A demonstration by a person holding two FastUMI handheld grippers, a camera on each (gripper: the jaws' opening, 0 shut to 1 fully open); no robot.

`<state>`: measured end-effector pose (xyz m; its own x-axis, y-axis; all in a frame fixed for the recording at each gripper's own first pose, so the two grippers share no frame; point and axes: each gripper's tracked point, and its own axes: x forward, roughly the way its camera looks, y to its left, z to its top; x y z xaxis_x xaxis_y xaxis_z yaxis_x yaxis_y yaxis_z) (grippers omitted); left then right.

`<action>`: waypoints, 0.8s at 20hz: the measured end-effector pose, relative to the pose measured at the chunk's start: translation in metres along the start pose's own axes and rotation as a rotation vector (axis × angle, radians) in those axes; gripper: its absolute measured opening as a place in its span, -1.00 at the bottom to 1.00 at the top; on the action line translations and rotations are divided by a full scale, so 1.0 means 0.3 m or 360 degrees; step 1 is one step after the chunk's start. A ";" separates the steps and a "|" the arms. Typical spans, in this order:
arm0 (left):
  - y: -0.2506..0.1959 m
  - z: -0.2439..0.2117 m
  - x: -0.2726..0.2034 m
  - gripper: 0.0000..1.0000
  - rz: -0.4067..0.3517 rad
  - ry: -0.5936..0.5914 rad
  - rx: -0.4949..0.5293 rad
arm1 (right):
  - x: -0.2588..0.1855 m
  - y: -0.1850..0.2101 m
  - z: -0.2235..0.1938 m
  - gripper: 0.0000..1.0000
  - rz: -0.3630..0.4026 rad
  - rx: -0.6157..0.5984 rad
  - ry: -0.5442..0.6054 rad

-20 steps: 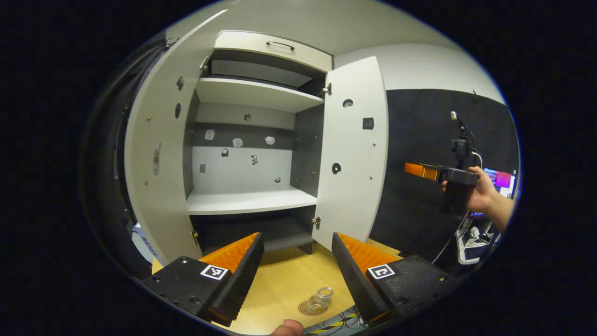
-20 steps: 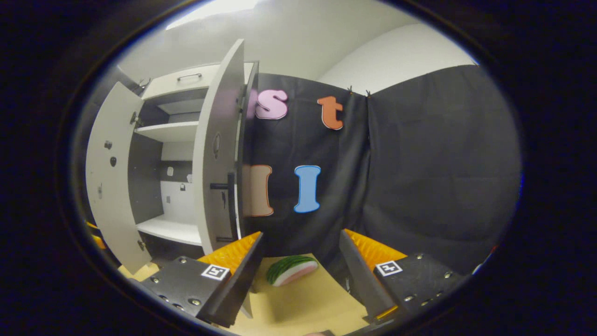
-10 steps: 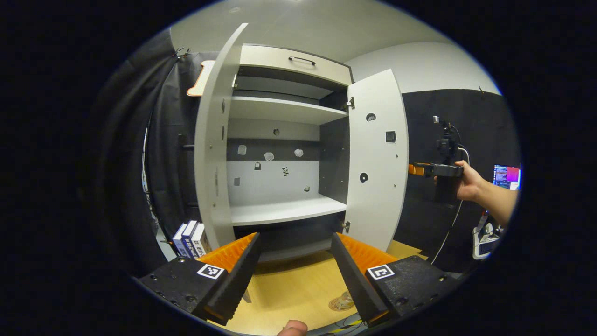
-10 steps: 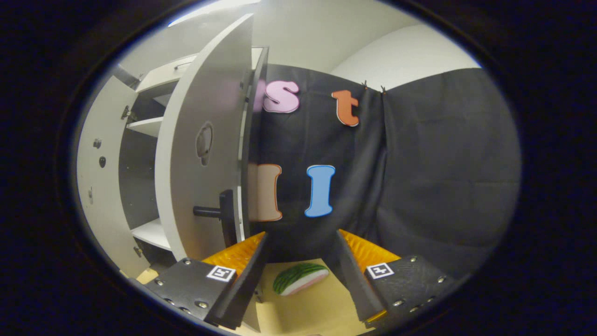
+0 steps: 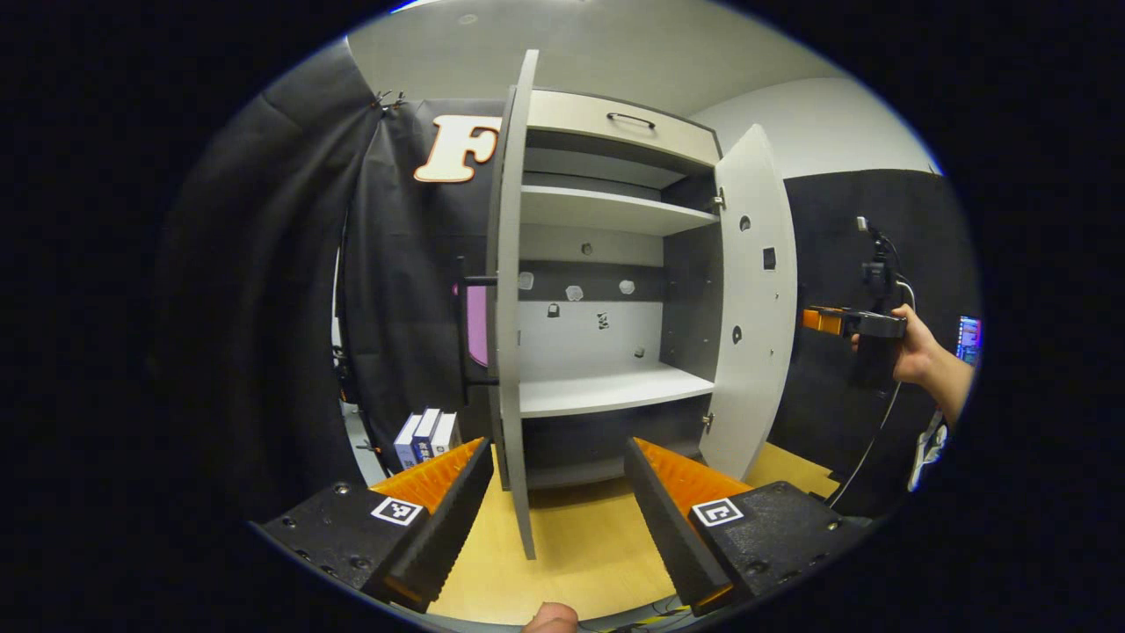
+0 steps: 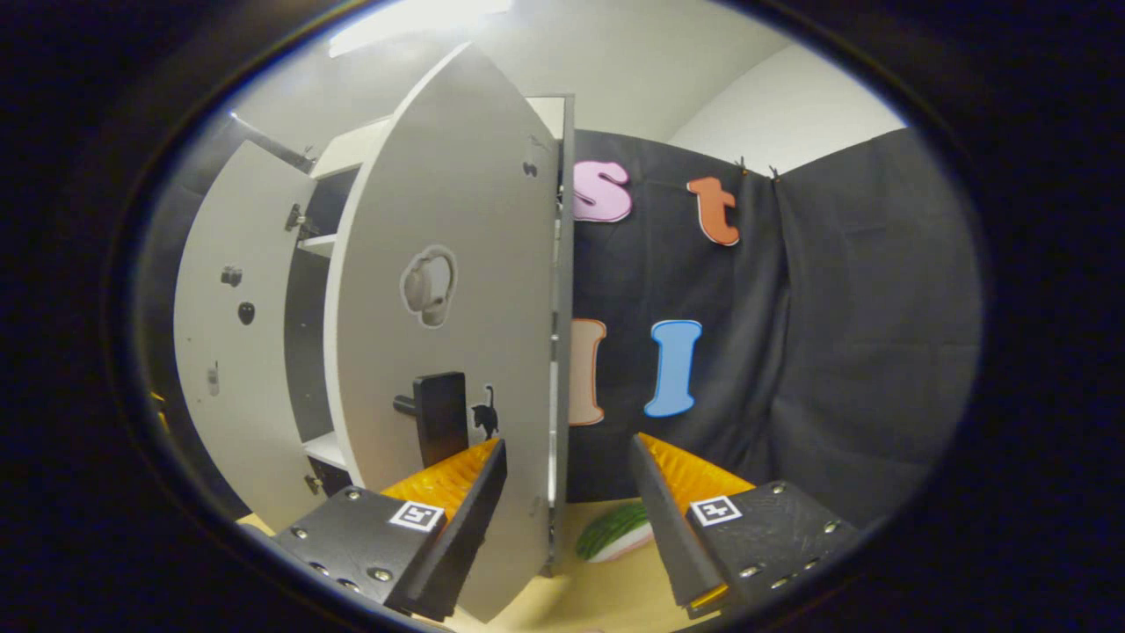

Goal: Grasp the bottle in the cabinet with the left hand and place it on the coaster, then close the right door with the right hand and the left door with the left hand.

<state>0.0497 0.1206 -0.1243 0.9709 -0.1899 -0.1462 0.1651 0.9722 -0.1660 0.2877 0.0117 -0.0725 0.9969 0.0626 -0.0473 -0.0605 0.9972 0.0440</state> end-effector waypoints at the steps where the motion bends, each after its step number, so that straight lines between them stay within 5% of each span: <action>1: 0.022 0.001 -0.010 0.91 0.0021 -0.0002 -0.0011 | 0.007 0.024 -0.002 0.67 0.0007 -0.0004 -0.0003; 8: 0.166 -0.001 -0.008 0.91 0.0138 -0.0019 -0.0049 | 0.050 0.190 0.004 0.82 0.0122 0.0059 -0.0027; 16: 0.372 0.057 0.054 0.94 0.0319 -0.0075 -0.0103 | 0.052 0.229 -0.048 0.77 0.0080 0.0032 0.0000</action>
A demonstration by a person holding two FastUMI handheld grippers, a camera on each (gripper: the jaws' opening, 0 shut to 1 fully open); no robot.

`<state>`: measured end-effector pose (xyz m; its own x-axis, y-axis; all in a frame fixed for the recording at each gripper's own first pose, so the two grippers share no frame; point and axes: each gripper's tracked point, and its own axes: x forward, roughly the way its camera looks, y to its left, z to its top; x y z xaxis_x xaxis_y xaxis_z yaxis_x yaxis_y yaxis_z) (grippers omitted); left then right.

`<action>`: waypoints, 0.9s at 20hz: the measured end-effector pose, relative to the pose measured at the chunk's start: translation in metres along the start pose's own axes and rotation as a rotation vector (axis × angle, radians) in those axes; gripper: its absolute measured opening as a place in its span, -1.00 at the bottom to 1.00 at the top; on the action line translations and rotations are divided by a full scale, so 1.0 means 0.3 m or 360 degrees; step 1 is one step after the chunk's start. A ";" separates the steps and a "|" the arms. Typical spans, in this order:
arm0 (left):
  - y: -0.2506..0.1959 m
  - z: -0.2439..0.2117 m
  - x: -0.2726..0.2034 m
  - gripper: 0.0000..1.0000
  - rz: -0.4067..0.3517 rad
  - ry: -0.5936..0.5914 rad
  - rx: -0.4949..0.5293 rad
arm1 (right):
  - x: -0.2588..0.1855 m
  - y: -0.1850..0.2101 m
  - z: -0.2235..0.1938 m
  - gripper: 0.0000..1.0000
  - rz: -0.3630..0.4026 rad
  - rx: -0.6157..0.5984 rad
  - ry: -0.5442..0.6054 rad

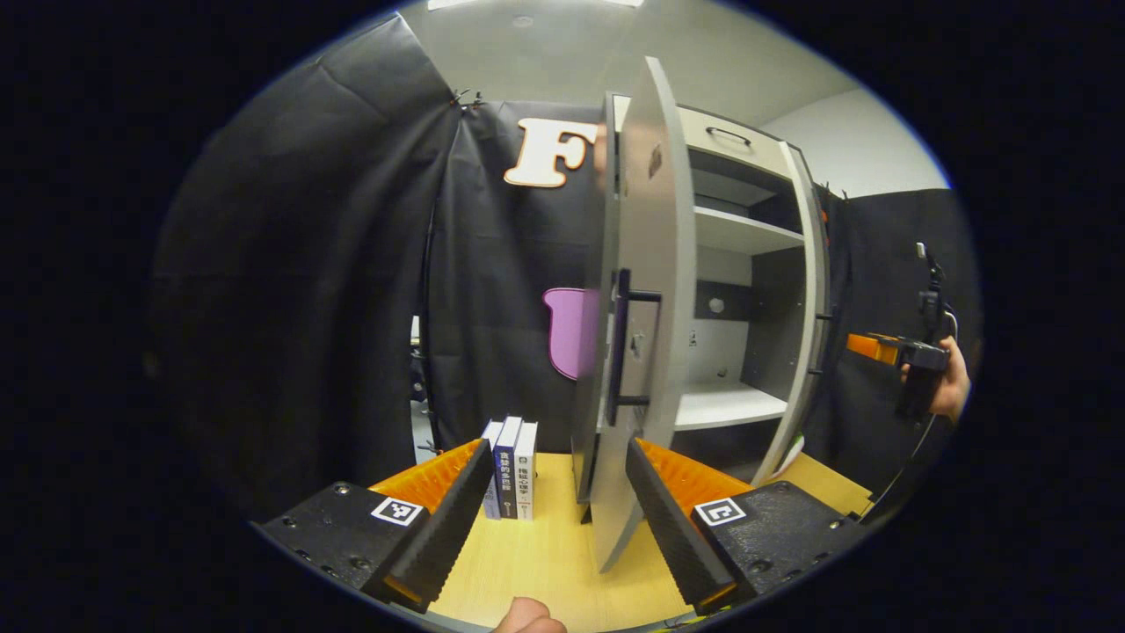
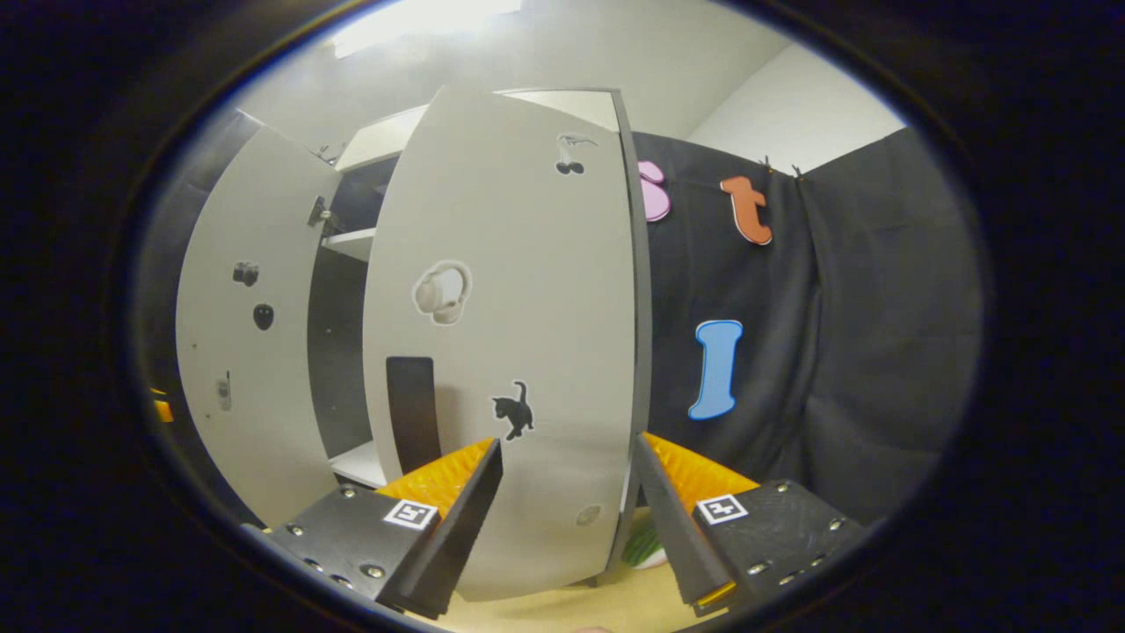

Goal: Grasp the bottle in the cabinet with the left hand and place it on the coaster, then close the right door with the right hand and the left door with the left hand.

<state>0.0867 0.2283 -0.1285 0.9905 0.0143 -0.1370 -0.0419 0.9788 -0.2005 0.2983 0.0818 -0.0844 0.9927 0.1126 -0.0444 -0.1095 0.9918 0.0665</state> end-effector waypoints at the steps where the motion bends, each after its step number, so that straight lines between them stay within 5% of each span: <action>1: 0.029 0.020 0.031 0.94 0.0026 -0.0007 -0.0002 | -0.014 0.012 -0.005 0.77 0.0012 0.0009 -0.0001; 9: 0.090 0.110 0.233 0.93 0.0048 -0.0033 -0.0011 | -0.274 0.011 -0.022 0.84 0.0053 0.0083 0.0029; 14: 0.014 0.120 0.296 0.94 0.0008 0.0015 -0.0017 | -0.523 -0.122 0.005 0.77 -0.0019 0.0042 0.0008; 16: 0.003 0.143 0.291 0.77 0.0042 -0.0012 0.0034 | -0.621 -0.193 -0.001 0.84 -0.0070 0.0036 -0.0009; 18: 0.003 0.135 0.284 0.82 0.0101 -0.0043 0.0006 | -0.719 -0.273 -0.035 0.83 -0.0125 0.0043 0.0023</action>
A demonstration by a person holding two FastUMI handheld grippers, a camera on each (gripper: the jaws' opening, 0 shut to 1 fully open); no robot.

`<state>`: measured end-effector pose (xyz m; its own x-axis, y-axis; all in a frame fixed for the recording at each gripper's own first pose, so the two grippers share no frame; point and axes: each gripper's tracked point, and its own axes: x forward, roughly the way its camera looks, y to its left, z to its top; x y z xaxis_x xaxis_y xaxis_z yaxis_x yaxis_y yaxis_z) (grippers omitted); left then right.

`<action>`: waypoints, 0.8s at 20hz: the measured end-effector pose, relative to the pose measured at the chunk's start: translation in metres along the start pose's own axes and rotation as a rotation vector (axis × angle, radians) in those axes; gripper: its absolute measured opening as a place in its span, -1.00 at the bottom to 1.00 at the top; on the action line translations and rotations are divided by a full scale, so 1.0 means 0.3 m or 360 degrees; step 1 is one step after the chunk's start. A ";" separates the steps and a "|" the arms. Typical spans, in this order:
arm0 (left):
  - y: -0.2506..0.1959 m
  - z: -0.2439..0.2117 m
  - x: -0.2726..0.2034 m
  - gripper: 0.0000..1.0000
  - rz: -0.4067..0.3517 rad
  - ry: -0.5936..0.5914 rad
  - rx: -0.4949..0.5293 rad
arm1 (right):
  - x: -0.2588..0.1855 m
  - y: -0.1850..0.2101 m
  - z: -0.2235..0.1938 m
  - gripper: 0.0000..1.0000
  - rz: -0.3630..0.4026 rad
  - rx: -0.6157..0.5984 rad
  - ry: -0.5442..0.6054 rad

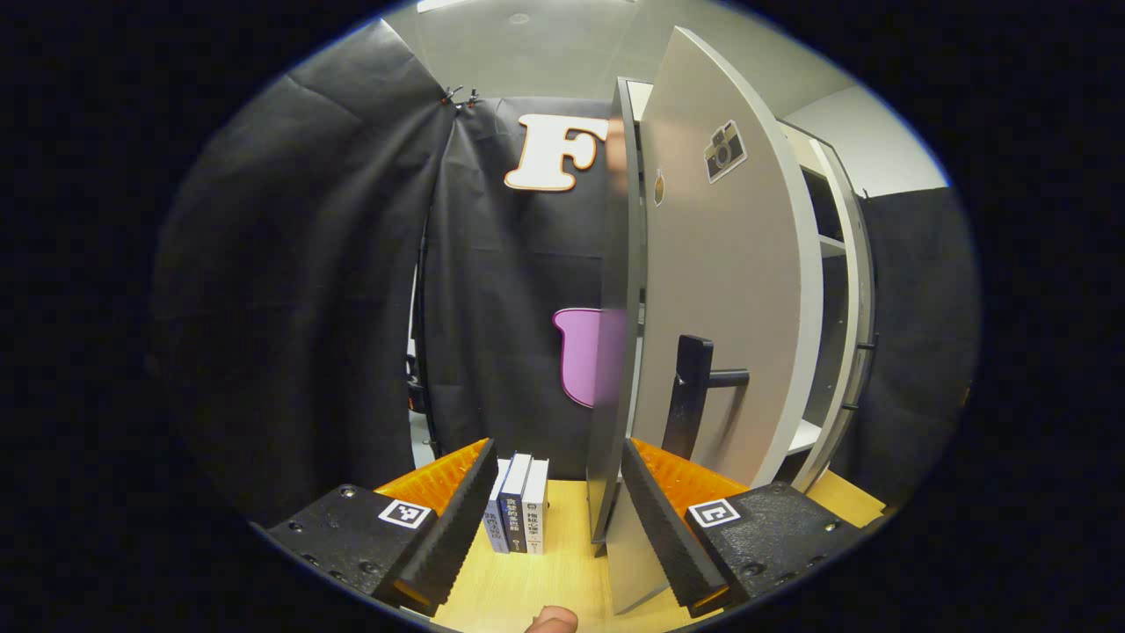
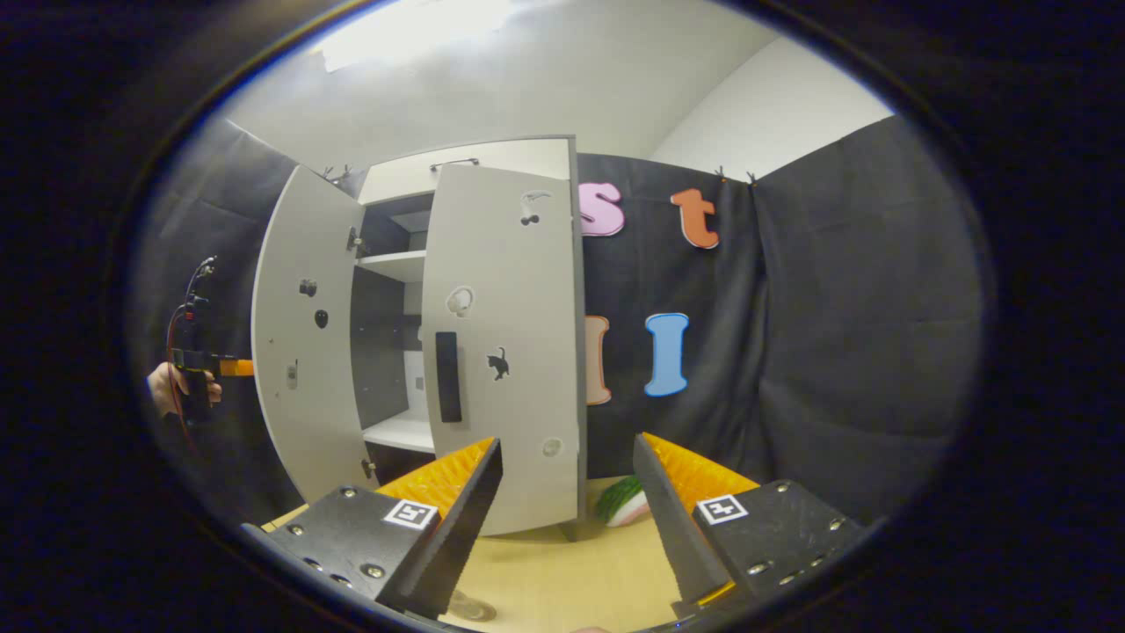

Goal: Grasp the bottle in the cabinet with the left hand and place it on the coaster, then close the right door with the right hand and the left door with the left hand.

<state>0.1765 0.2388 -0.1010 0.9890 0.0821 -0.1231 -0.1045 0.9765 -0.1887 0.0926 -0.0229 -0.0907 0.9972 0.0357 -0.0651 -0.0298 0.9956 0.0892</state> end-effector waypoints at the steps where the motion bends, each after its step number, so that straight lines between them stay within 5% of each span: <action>1: -0.005 -0.005 -0.002 0.84 0.0024 -0.0014 -0.0047 | -0.044 -0.058 -0.007 0.84 -0.0048 0.0011 0.0006; 4: -0.008 -0.042 -0.020 0.77 0.0098 0.0031 -0.0101 | -0.179 -0.165 0.002 0.84 -0.0128 0.0097 -0.0004; 5: -0.003 -0.038 -0.019 0.89 0.0132 0.0018 -0.0109 | -0.223 -0.190 0.016 0.84 -0.0136 0.0103 -0.0029; 6: -0.005 -0.058 -0.016 0.76 0.0157 0.0044 -0.0104 | -0.263 -0.214 0.026 0.84 -0.0144 0.0082 -0.0050; 9: -0.004 -0.060 -0.026 0.89 0.0227 0.0055 -0.0071 | -0.361 -0.273 0.011 0.77 -0.0189 0.0011 -0.0039; 12: 0.001 -0.056 -0.033 0.88 0.0281 0.0066 0.0048 | -0.427 -0.270 0.023 0.77 -0.0188 -0.0031 -0.0040; 16: -0.007 -0.051 -0.042 0.77 0.0344 0.0035 -0.0007 | -0.460 -0.178 0.026 0.83 -0.0107 -0.0032 -0.0061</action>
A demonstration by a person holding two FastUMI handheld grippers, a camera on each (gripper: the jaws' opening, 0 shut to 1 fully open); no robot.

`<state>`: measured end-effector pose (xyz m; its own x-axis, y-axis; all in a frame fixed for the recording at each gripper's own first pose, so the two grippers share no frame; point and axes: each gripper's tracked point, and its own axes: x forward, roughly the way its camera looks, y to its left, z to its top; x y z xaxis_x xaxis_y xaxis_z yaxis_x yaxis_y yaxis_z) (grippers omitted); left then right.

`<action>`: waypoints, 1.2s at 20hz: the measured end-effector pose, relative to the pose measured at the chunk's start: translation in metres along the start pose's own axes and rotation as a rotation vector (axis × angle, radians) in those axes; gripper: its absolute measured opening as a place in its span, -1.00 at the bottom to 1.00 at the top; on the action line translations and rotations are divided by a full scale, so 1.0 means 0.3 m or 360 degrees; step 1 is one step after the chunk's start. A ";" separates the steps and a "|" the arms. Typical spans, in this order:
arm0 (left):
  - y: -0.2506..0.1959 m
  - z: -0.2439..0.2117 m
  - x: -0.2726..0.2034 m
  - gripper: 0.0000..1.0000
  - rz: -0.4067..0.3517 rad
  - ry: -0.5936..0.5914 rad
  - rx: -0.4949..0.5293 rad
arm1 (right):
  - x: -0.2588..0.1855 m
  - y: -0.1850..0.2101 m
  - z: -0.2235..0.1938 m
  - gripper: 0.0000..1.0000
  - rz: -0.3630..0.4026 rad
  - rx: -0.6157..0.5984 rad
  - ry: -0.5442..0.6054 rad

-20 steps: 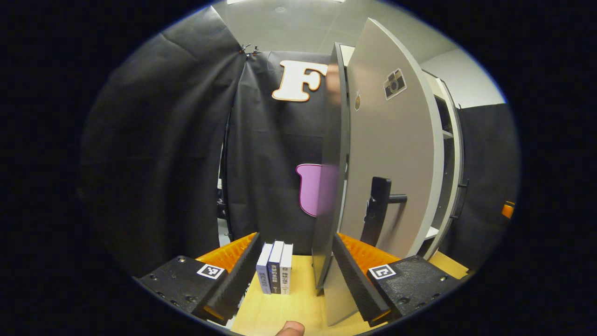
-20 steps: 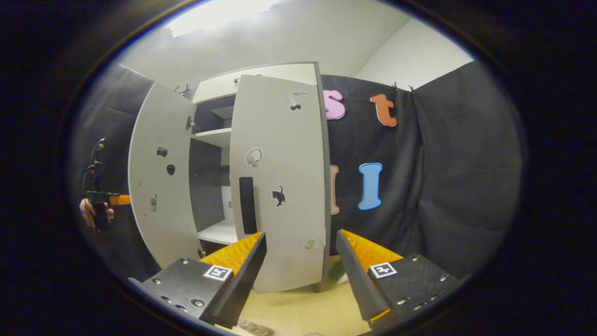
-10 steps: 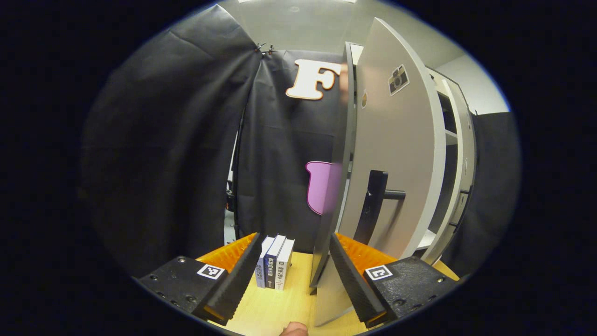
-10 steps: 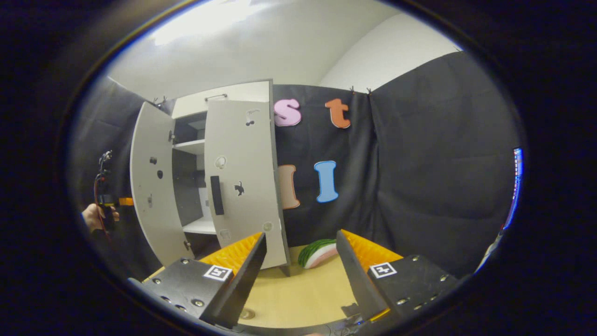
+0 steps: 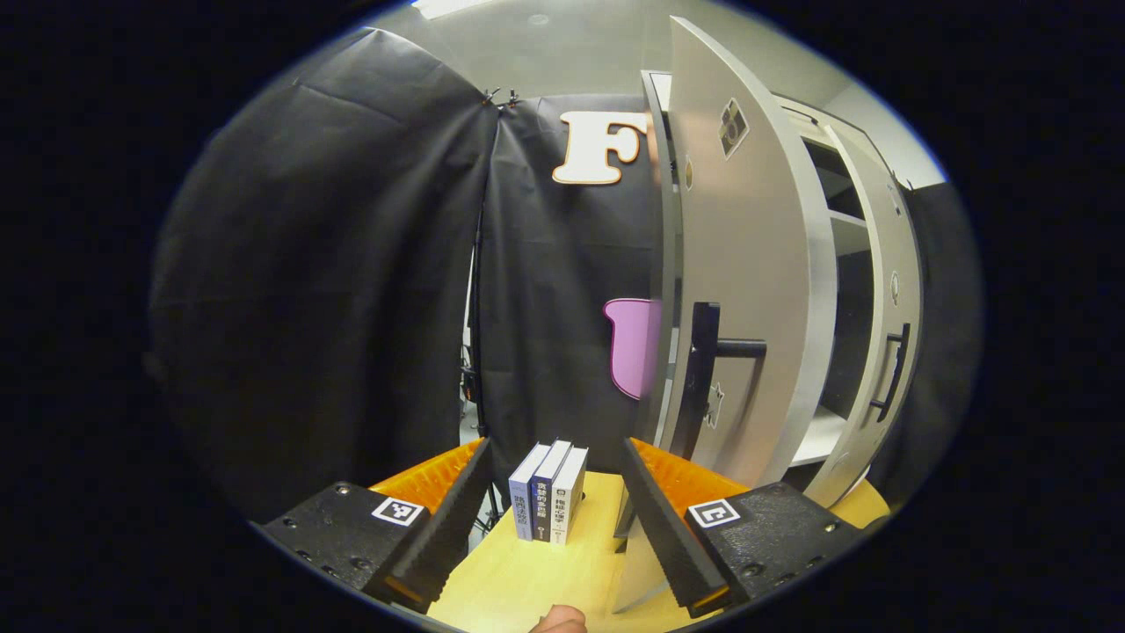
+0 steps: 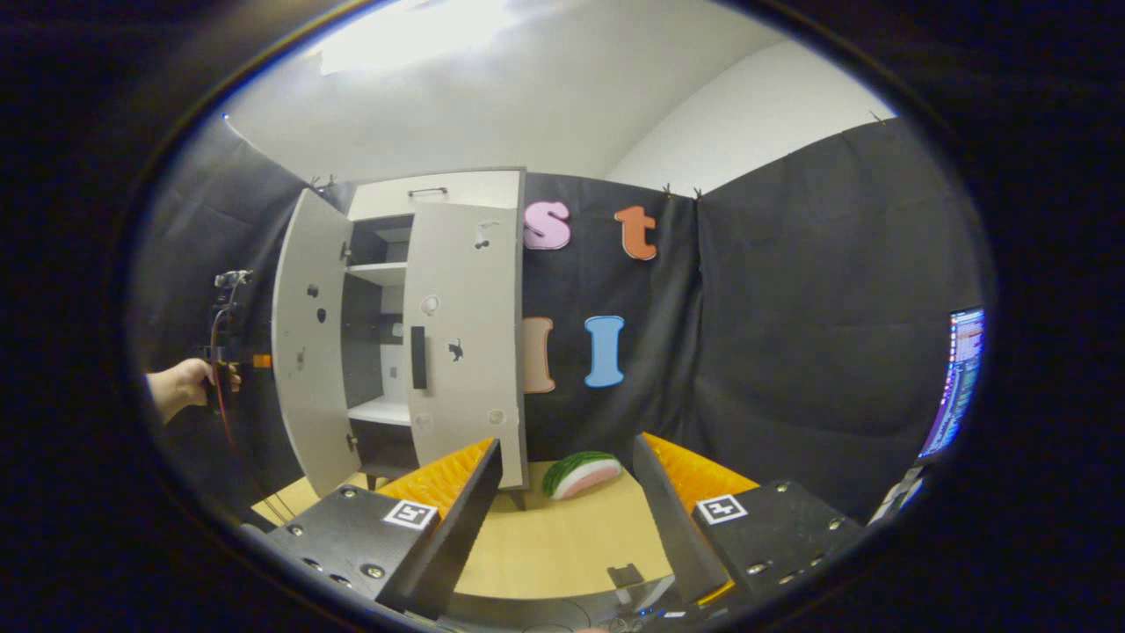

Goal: Grasp the bottle in the cabinet with the left hand and place it on the coaster, then close the right door with the right hand and the left door with the left hand.

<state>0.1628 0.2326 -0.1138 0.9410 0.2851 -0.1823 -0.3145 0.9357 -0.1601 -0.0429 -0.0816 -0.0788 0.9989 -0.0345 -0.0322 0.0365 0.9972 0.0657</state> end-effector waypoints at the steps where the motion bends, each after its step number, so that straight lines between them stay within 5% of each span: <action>1: 0.001 -0.002 0.000 0.87 0.0009 0.0001 -0.0006 | 0.000 0.019 -0.008 0.84 0.0012 0.0004 0.0011; 9: -0.006 0.009 0.003 0.88 0.0000 -0.0032 0.0069 | 0.102 0.184 -0.043 0.84 0.0055 0.0043 0.0071; 10: -0.006 0.009 0.001 0.76 -0.0007 -0.0032 0.0053 | 0.121 0.200 -0.037 0.84 0.0061 0.0063 0.0068; 17: -0.022 0.010 -0.003 0.87 -0.0004 -0.0029 0.0042 | 0.220 0.280 -0.011 0.84 0.0060 0.0045 0.0034; 24: -0.103 -0.001 -0.016 0.87 -0.0124 -0.0002 0.0006 | 0.308 0.369 0.004 0.77 0.0082 0.0083 -0.0001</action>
<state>0.1681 0.2022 -0.1082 0.9628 0.2115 -0.1683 -0.2397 0.9558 -0.1702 0.0535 0.0255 -0.0734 0.9995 0.0168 -0.0268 -0.0135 0.9928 0.1189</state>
